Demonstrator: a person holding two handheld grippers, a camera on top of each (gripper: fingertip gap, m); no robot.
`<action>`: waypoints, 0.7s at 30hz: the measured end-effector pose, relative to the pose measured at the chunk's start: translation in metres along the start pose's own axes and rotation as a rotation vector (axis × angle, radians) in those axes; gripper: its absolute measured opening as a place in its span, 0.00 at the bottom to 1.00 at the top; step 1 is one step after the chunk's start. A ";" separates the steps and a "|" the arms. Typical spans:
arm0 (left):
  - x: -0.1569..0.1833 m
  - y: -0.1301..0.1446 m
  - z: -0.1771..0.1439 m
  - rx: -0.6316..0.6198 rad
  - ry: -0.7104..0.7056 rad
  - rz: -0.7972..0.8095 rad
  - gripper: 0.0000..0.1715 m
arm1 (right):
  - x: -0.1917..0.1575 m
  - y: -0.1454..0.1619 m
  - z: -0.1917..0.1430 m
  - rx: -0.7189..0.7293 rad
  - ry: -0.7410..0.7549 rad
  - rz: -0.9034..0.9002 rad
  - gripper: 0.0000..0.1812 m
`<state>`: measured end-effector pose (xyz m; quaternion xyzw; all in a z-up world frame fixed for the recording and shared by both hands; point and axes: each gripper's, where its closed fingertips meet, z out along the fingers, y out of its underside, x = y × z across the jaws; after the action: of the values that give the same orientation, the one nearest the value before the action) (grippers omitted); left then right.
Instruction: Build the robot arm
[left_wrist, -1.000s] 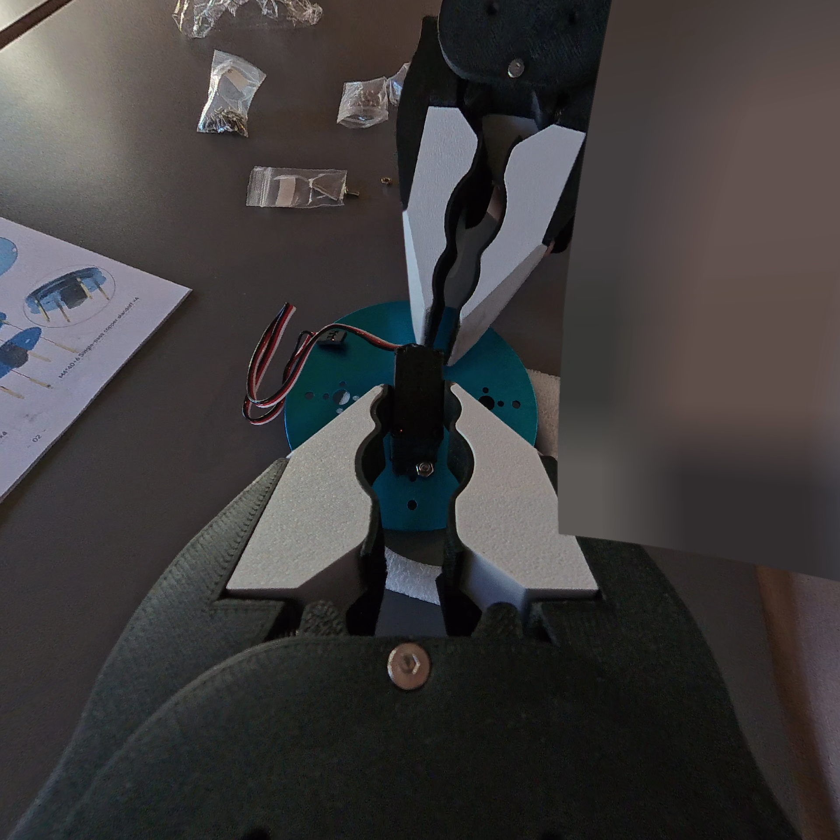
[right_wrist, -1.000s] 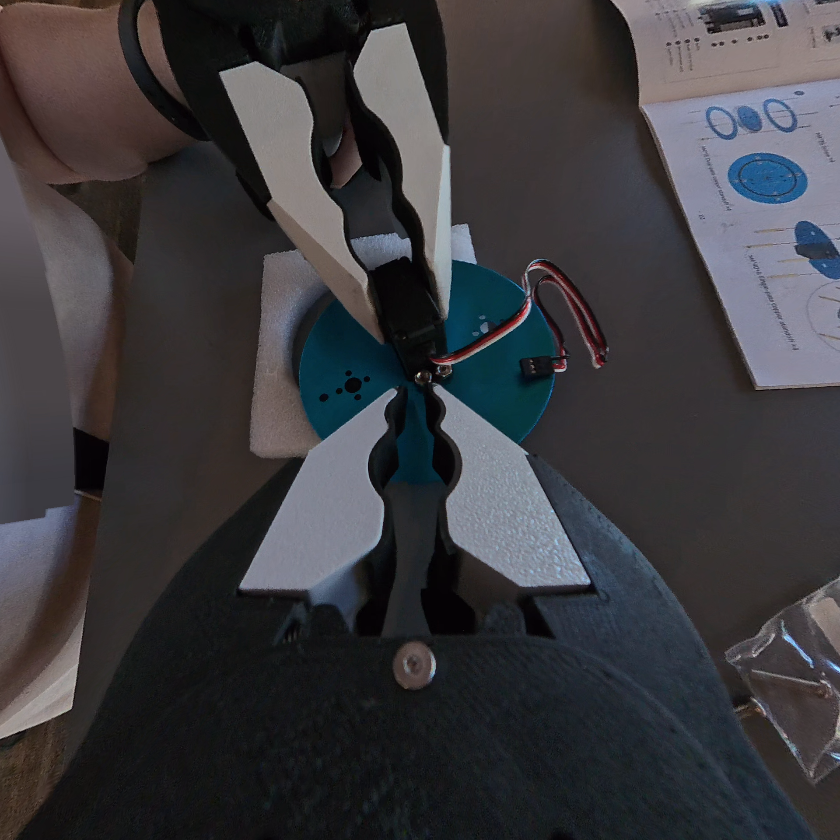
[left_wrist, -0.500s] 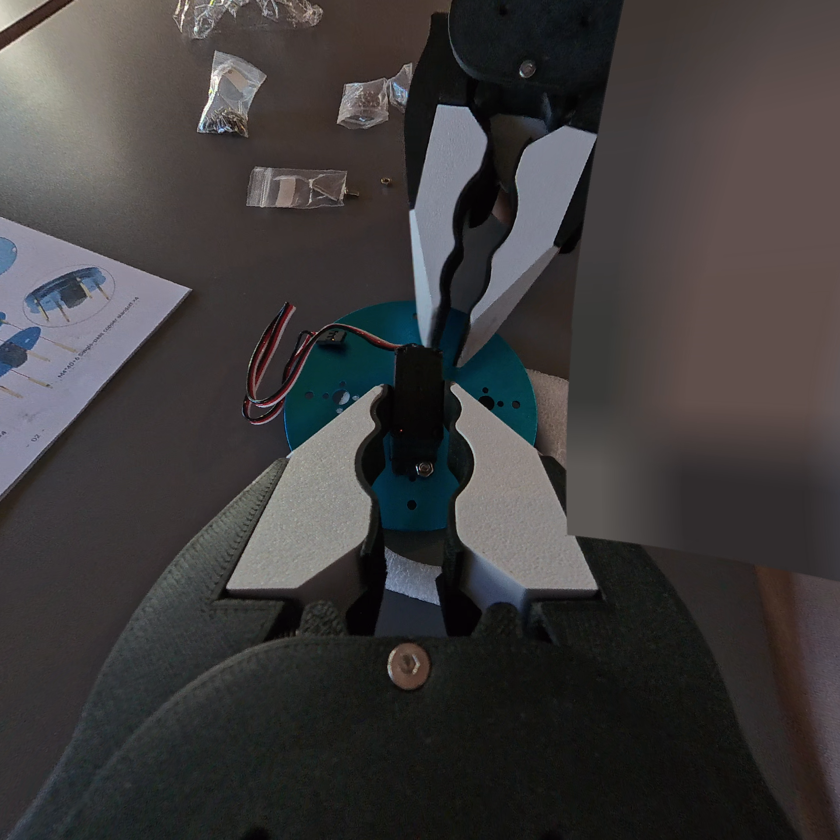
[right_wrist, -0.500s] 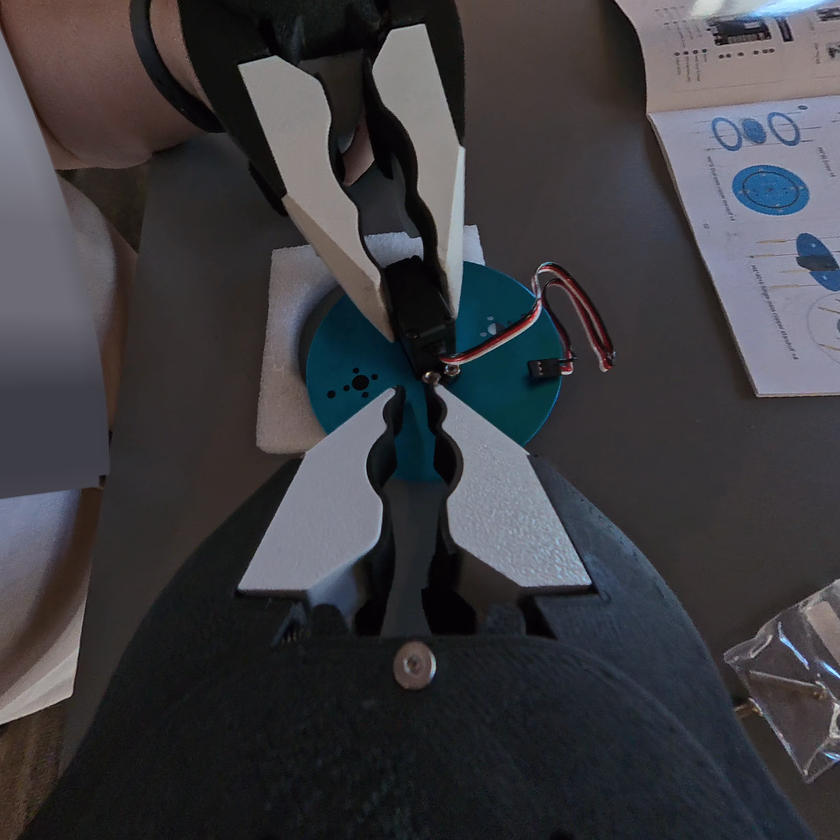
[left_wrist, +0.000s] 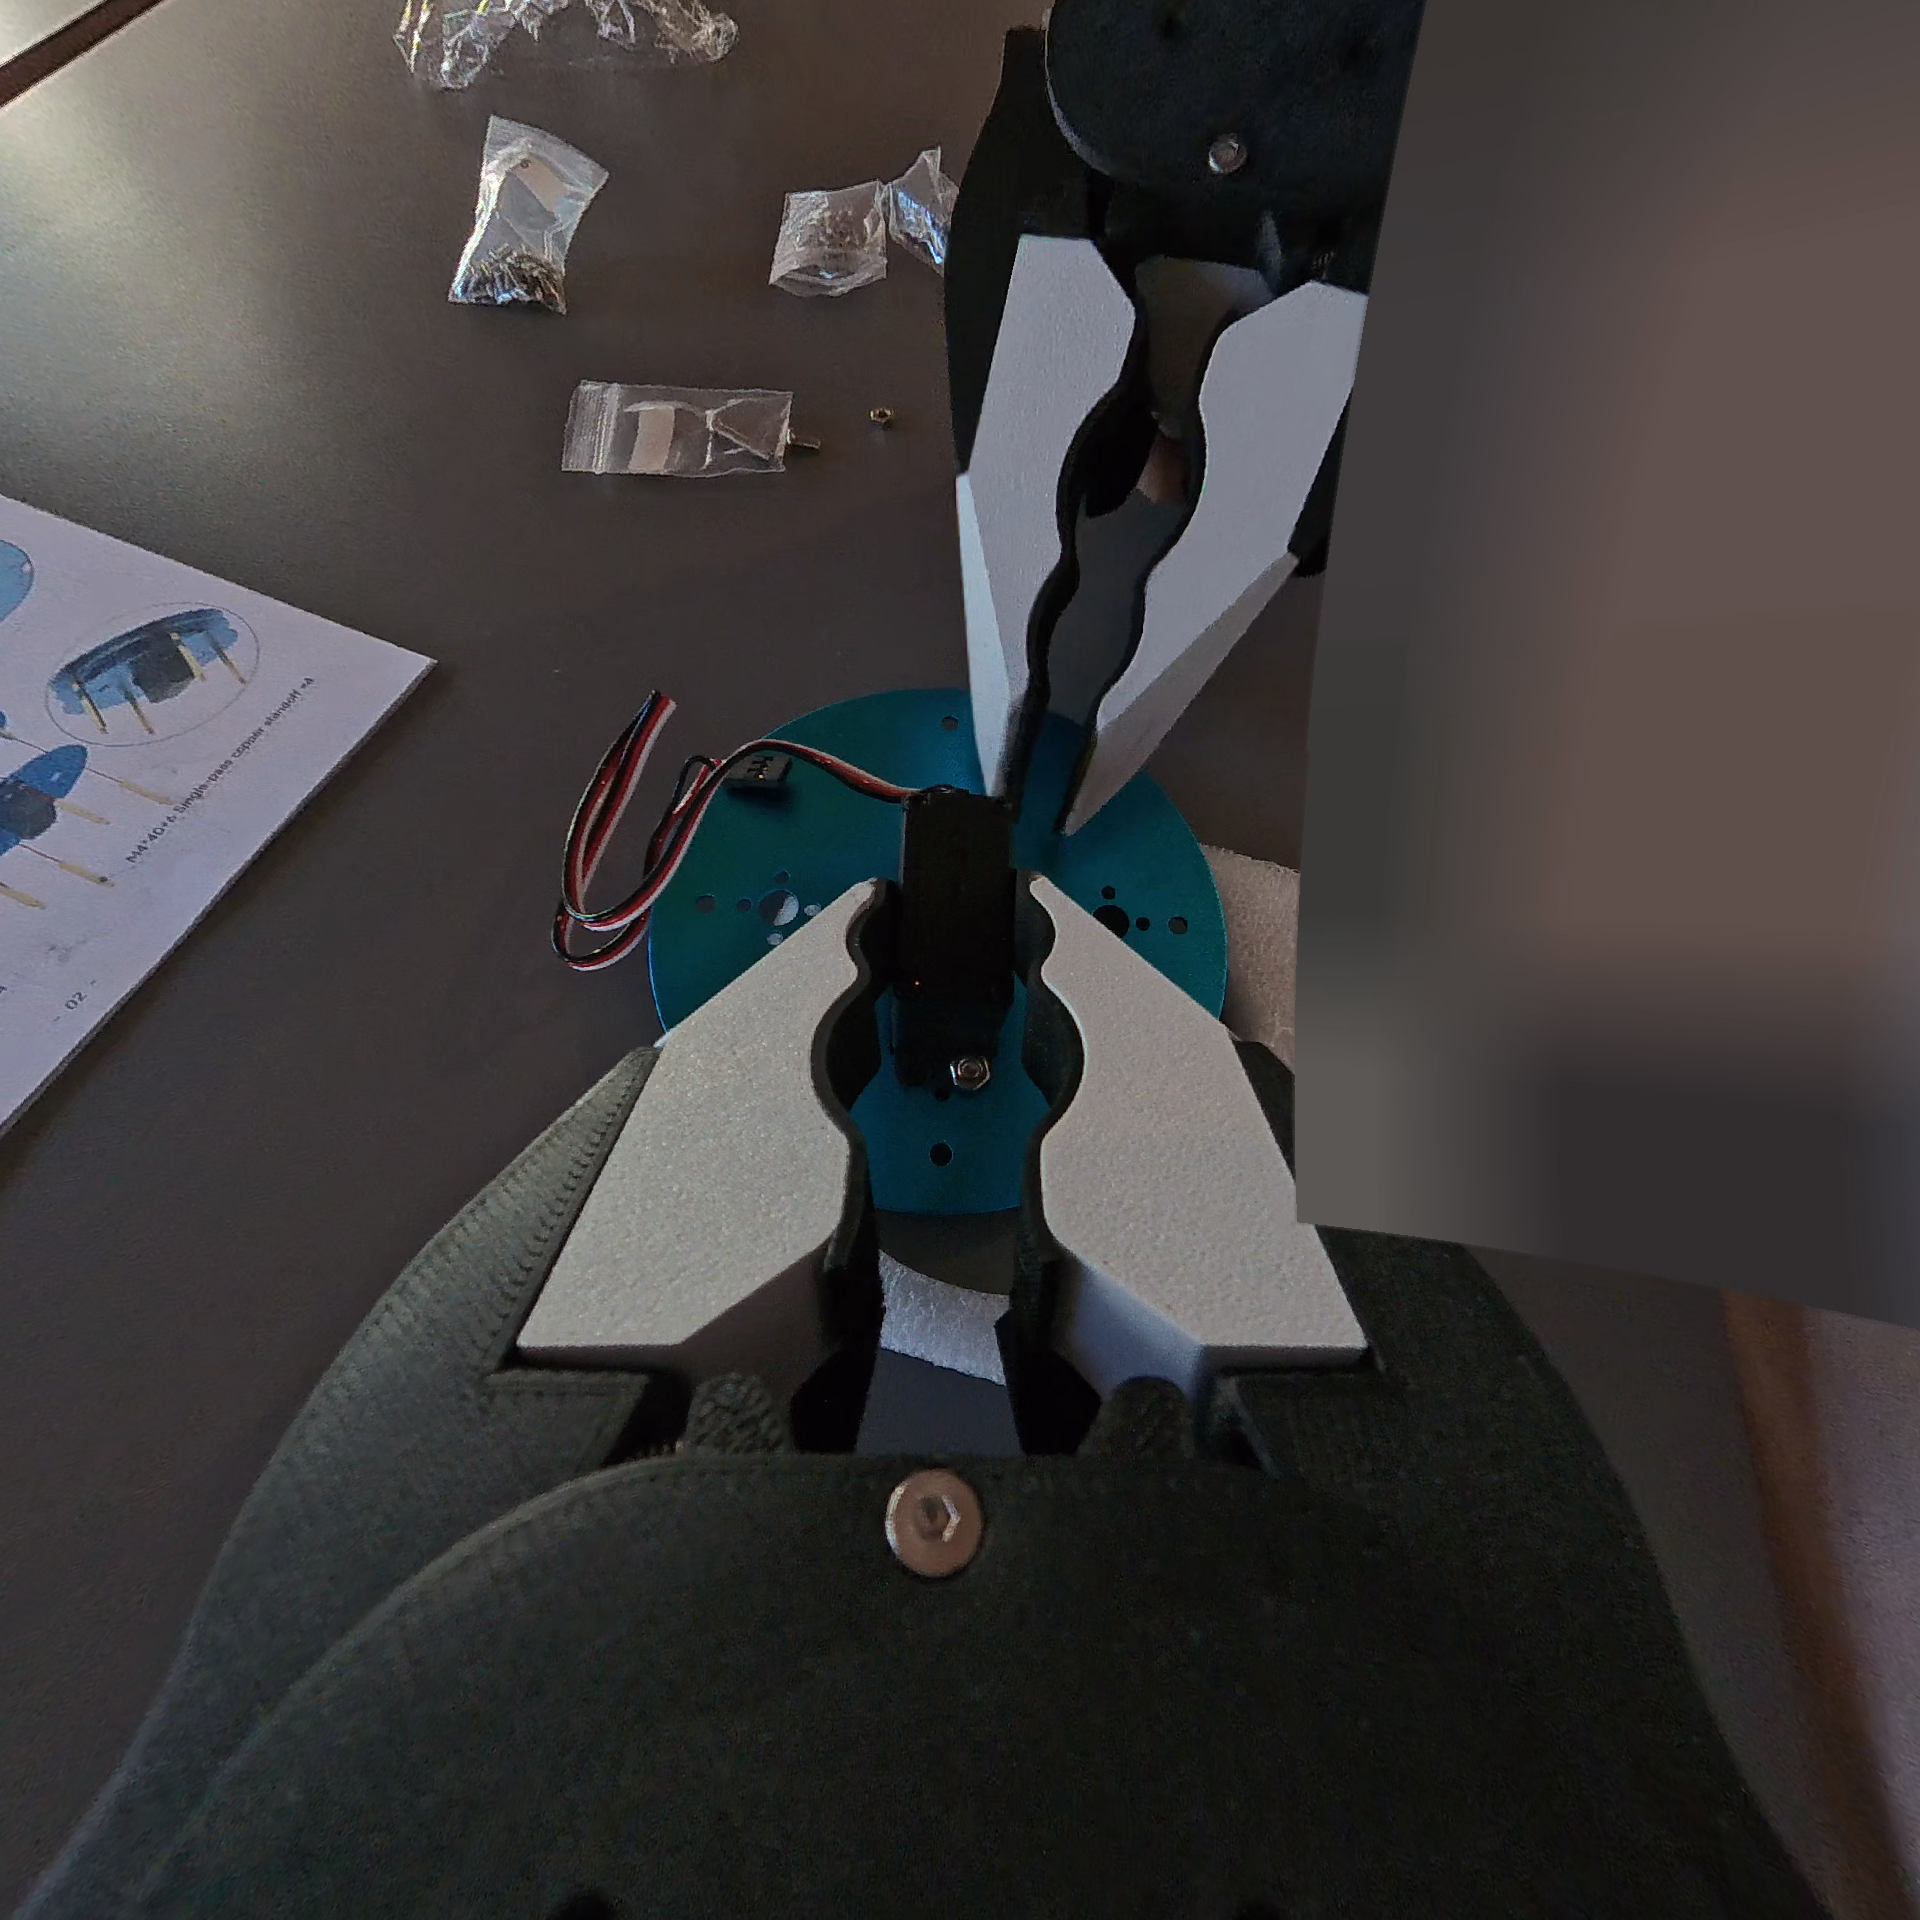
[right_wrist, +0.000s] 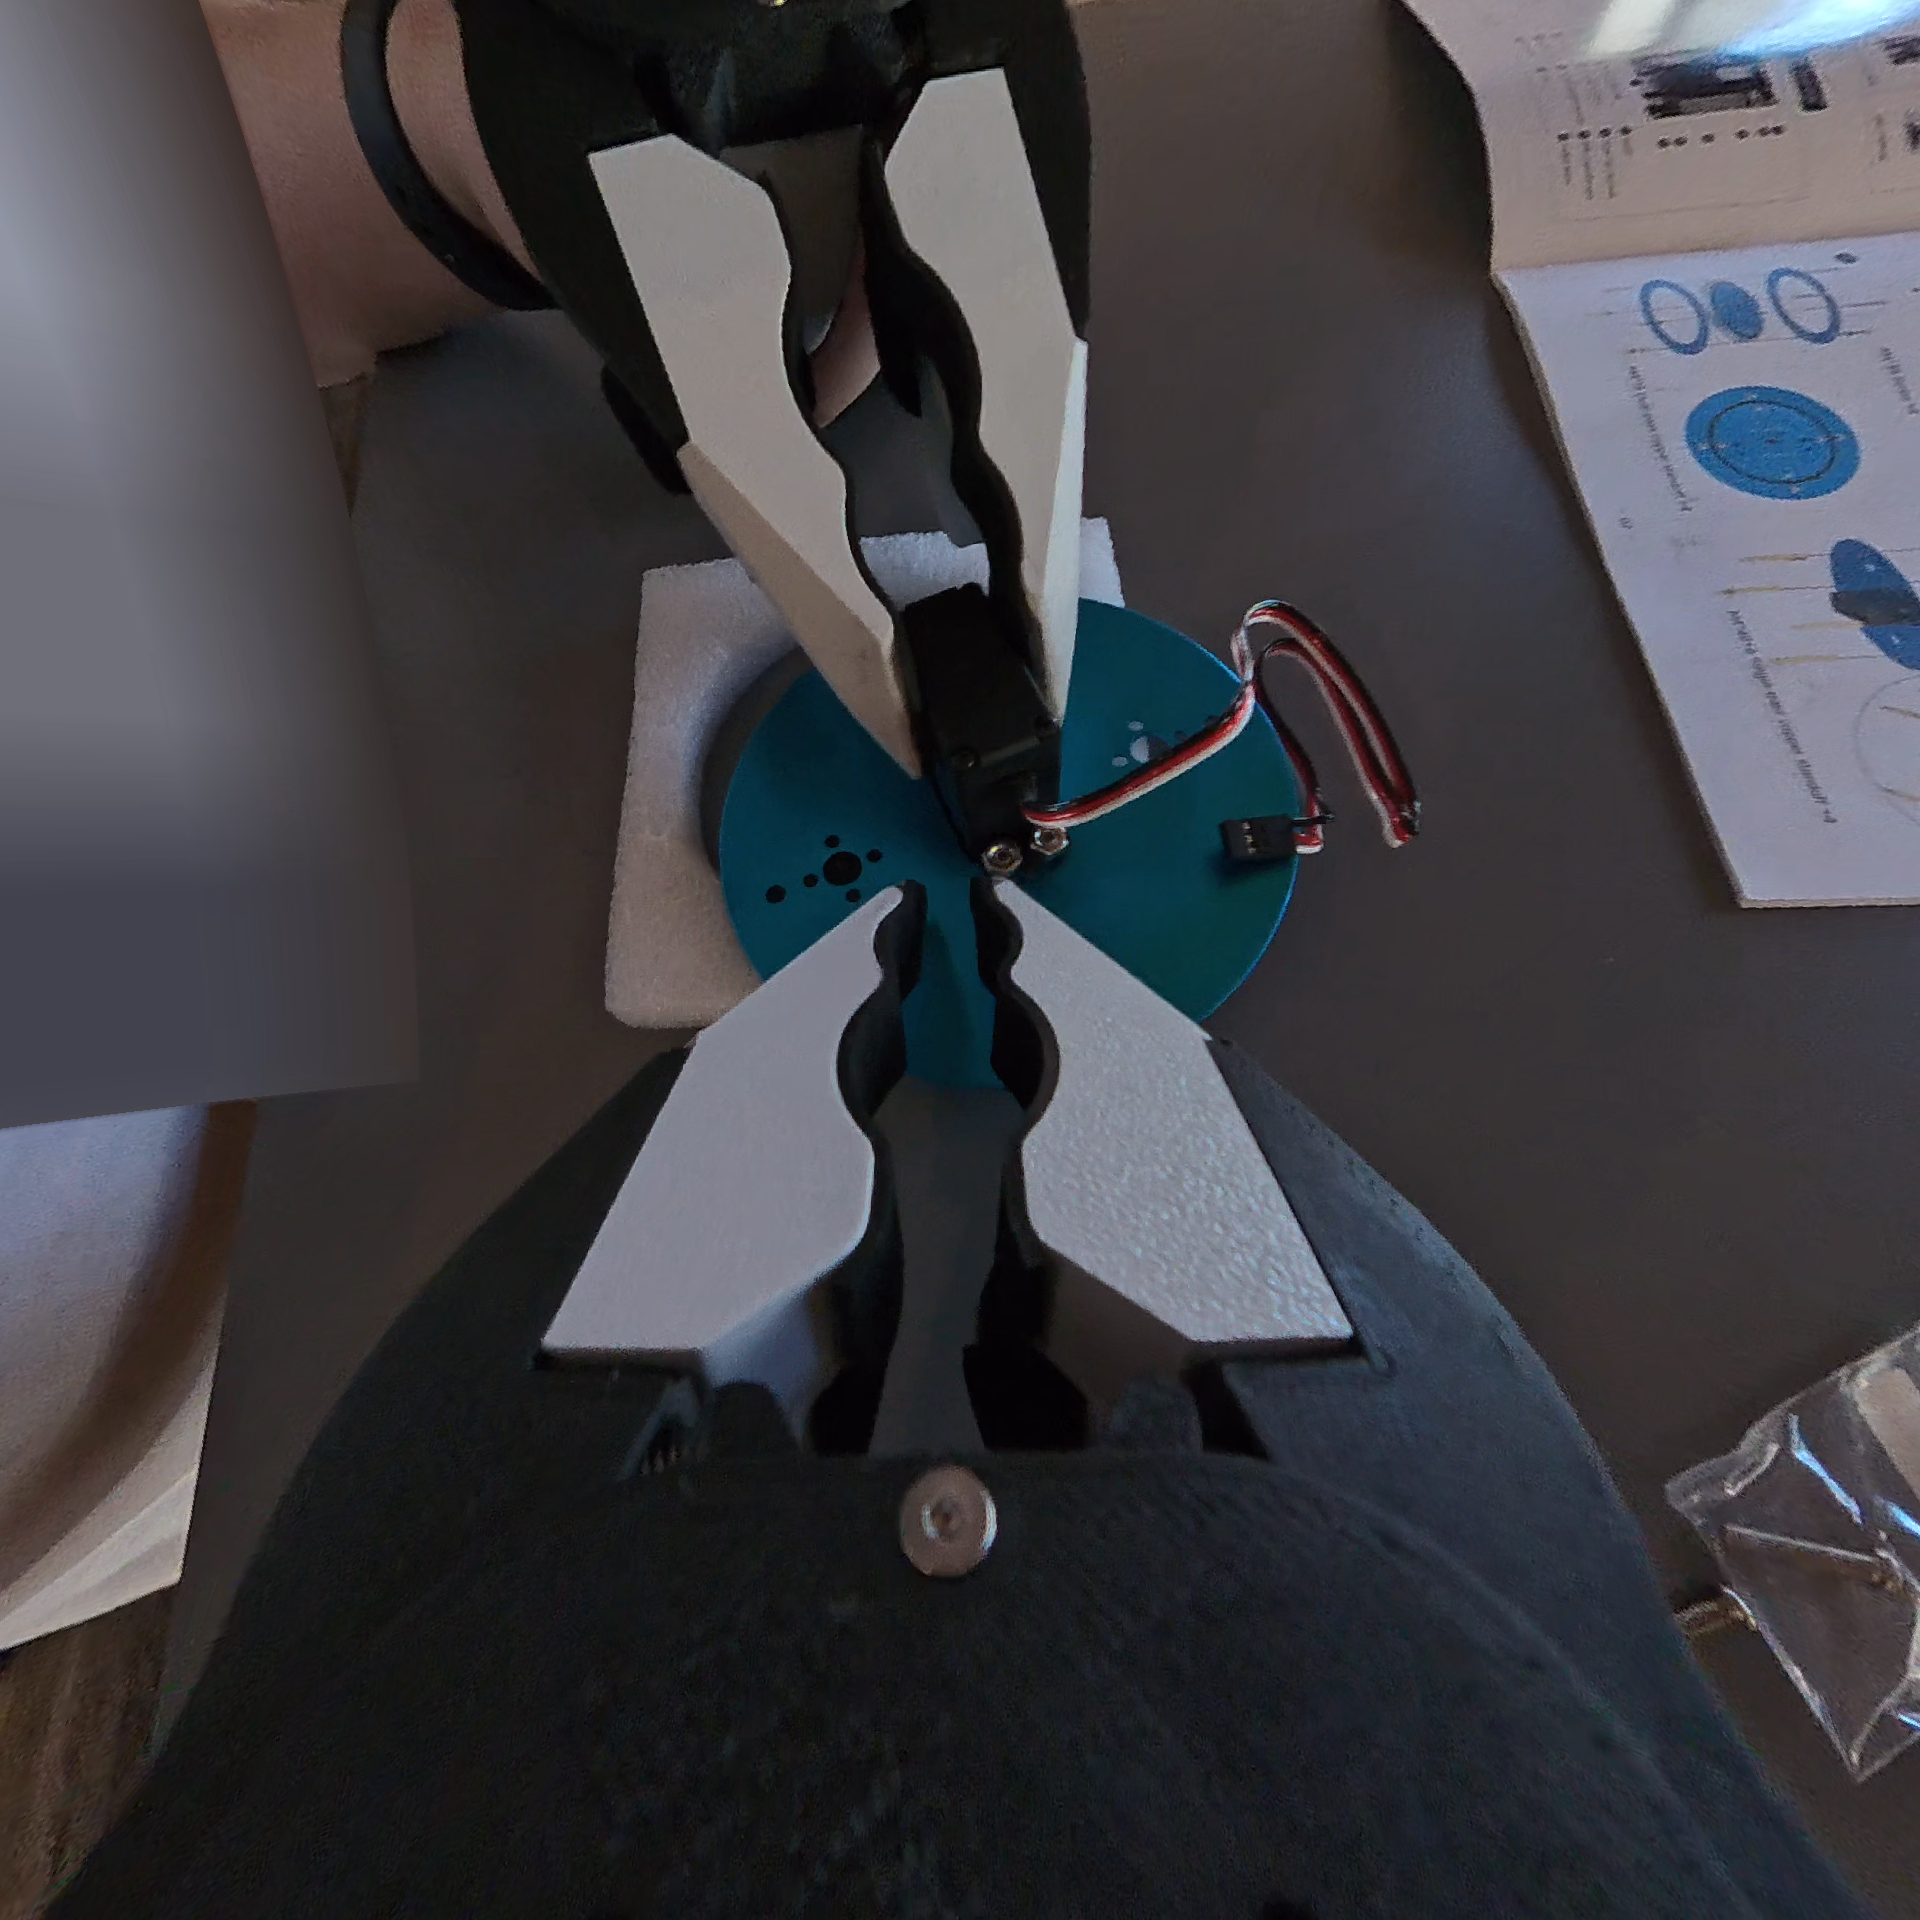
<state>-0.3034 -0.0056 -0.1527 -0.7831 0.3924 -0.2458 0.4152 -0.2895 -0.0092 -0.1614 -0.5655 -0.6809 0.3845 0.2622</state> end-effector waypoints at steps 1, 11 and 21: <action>0.000 0.000 0.000 0.000 0.001 -0.001 0.14 | 0.003 -0.001 0.000 0.005 0.014 0.002 0.07; 0.000 0.000 0.000 0.002 0.004 -0.004 0.13 | -0.004 -0.002 -0.002 0.012 -0.016 -0.012 0.05; 0.000 0.000 0.000 0.001 0.003 -0.004 0.13 | -0.009 0.006 0.001 -0.027 -0.039 -0.034 0.04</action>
<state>-0.3033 -0.0057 -0.1523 -0.7833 0.3913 -0.2483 0.4144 -0.2850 -0.0175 -0.1657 -0.5499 -0.7003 0.3817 0.2478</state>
